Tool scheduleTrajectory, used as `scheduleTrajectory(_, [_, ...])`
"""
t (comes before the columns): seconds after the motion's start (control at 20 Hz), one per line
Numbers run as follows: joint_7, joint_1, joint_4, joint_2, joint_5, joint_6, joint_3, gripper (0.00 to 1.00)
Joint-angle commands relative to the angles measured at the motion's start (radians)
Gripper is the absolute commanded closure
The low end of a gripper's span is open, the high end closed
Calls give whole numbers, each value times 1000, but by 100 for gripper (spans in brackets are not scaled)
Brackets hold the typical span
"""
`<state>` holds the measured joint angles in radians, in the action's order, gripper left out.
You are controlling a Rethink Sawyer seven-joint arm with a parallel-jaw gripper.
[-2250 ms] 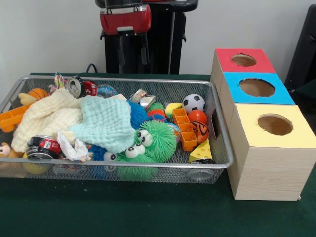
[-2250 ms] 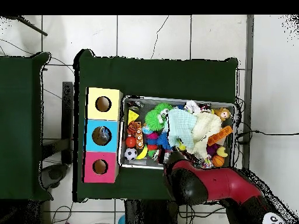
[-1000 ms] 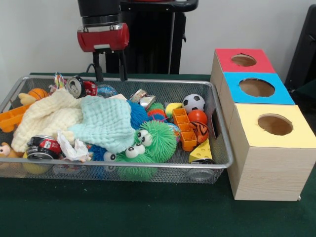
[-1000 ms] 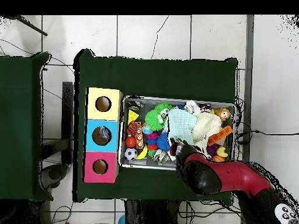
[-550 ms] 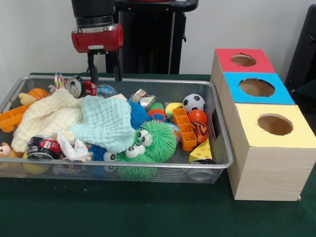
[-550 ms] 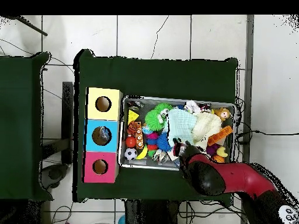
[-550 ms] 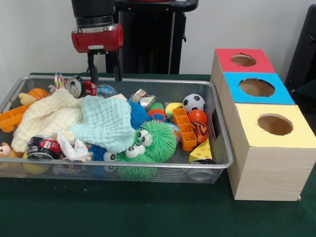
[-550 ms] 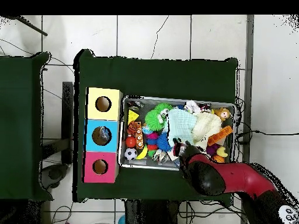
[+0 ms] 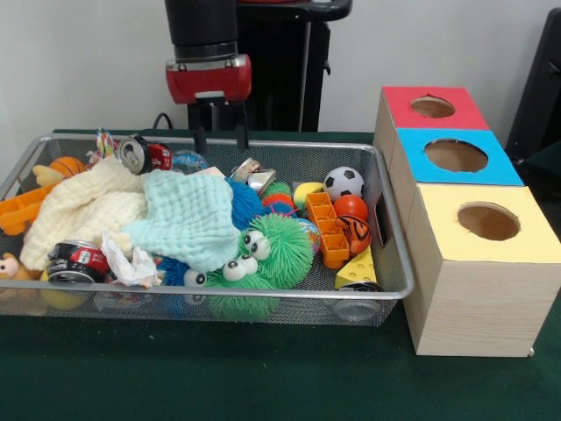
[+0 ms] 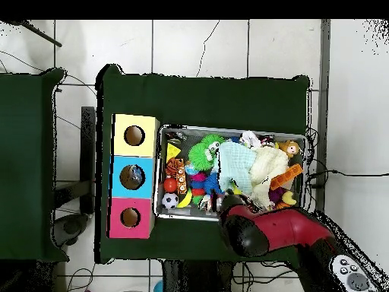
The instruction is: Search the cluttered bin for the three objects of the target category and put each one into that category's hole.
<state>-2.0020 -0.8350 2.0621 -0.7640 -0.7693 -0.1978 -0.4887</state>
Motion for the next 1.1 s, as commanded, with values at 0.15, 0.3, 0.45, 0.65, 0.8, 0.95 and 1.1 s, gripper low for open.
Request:
scheduleTrajectory(0.15, [-76,76,-42,56,-111,133,143,0])
scheduleTrajectory(0.3, [-59,56,-18,55,-116,152,141,0])
scheduleTrajectory(0.45, [-37,28,2,51,-117,159,129,0])
scheduleTrajectory(0.65, [-11,-32,30,58,-127,163,89,0])
scheduleTrajectory(0.8, [9,-75,46,54,-135,148,55,0])
scheduleTrajectory(0.95, [36,-122,58,45,-138,122,16,0])
scheduleTrajectory(1.1, [47,-140,54,46,-148,114,2,0])
